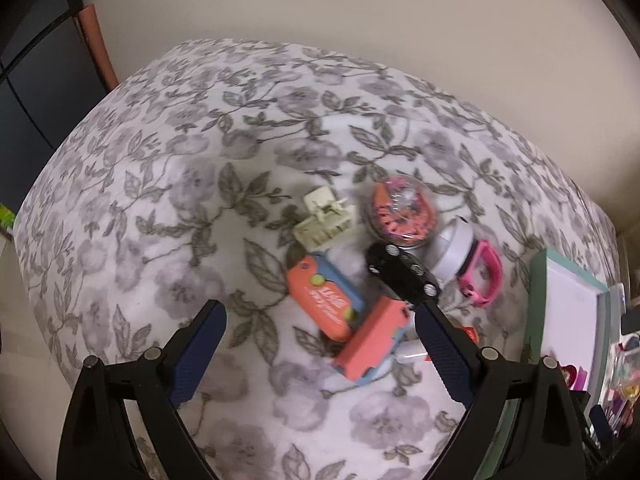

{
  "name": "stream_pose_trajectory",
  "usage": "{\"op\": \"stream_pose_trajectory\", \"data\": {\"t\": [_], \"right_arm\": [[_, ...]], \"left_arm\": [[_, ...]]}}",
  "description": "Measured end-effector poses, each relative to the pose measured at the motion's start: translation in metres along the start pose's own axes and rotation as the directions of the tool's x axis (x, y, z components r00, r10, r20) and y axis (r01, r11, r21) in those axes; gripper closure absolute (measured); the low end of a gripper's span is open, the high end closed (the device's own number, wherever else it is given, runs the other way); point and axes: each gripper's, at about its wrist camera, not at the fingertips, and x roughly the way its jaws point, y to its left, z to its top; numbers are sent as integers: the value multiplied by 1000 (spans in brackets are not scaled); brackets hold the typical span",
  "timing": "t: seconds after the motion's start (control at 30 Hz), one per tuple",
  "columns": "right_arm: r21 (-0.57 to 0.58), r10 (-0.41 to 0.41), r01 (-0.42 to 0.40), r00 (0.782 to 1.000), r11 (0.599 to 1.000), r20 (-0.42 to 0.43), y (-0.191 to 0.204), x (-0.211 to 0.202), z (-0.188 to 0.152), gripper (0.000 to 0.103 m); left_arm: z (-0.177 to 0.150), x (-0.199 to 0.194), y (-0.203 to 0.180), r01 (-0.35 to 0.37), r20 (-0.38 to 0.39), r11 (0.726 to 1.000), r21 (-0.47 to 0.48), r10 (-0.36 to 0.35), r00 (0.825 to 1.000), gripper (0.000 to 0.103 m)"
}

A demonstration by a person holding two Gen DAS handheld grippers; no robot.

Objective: Organize rigid objects
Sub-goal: 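Open both tools and move them back toward the pile, then grasp the orange glue stick with right tool while left grasps orange-blue carrot knife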

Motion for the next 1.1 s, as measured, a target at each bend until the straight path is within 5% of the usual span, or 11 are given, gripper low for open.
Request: {"op": "stream_pose_trajectory", "data": {"t": [0.33, 1.1], "right_arm": [[-124, -8, 10, 1000, 992, 21, 44, 1, -6, 0], [-242, 104, -104, 994, 965, -10, 146, 23, 7, 0]], "left_arm": [[6, 8, 21, 12, -32, 999, -43, -13, 999, 7], [20, 48, 73, 49, -144, 985, -164, -73, 987, 7]]}}
